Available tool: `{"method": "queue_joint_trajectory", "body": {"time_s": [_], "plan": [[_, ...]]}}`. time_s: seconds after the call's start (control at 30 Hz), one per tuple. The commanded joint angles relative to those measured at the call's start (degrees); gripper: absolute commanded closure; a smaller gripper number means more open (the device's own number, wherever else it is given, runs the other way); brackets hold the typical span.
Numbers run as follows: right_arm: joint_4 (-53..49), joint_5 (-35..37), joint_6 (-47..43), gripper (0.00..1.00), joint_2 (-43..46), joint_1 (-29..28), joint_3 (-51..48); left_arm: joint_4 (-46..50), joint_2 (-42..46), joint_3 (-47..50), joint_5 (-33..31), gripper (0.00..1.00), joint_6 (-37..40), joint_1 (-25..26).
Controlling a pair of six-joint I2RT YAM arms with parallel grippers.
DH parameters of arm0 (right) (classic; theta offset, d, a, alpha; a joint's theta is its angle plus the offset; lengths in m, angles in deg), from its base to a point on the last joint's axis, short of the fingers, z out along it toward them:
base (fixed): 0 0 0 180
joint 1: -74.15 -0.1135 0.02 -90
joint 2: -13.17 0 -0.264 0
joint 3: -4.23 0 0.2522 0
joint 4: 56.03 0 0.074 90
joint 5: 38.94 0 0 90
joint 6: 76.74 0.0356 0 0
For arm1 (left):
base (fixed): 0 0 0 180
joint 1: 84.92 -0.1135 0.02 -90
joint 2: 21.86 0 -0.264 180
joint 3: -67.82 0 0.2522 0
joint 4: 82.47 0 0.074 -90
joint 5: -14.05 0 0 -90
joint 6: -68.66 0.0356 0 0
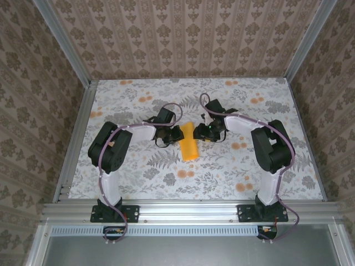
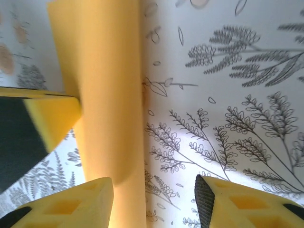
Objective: Fold a paper plane with a square sheet of paper (pick it up from the middle)
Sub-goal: Hold the square sheet of paper at the center of the table, then fold the square sheet of paper in half at the center of the table.
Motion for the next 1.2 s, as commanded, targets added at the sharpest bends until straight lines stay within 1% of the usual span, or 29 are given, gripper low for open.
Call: {"method": "queue_joint_trajectory", "body": {"time_s": [0.0, 0.13, 0.23, 0.33, 0.47, 0.63, 1.17], "plan": [[0.8, -4.8, -1.0, 0.57, 2.6, -0.3, -0.5, 5.4, -3.3, -0.1, -0.4, 0.86, 1.5, 0.4], [3.9, -10.2, 0.1, 0.7, 1.8, -0.6, -0.6, 5.8, -3.4, -0.2, -0.4, 0.87, 1.6, 0.4], [4.7, -12.4, 0.4, 0.75, 0.7, -1.0, -0.4, 6.2, -3.5, -0.3, -0.5, 0.87, 1.7, 0.4], [4.3, -12.9, 0.1, 0.78, -0.7, -2.0, 0.4, 6.5, -3.7, -0.4, -0.7, 0.87, 1.6, 0.5], [3.6, -12.6, 0.3, 0.8, -3.0, -2.6, 1.8, 6.8, -3.7, -0.4, -0.9, 0.88, 1.6, 0.5], [2.3, -9.7, 0.2, 0.81, -5.5, -2.6, 2.2, 7.2, -3.7, -0.3, -1.2, 0.88, 1.8, 0.5], [2.6, -6.1, -0.7, 0.82, -6.9, -0.9, -1.8, 8.0, -4.3, -0.2, -1.4, 0.88, 2.3, 0.5]]}}
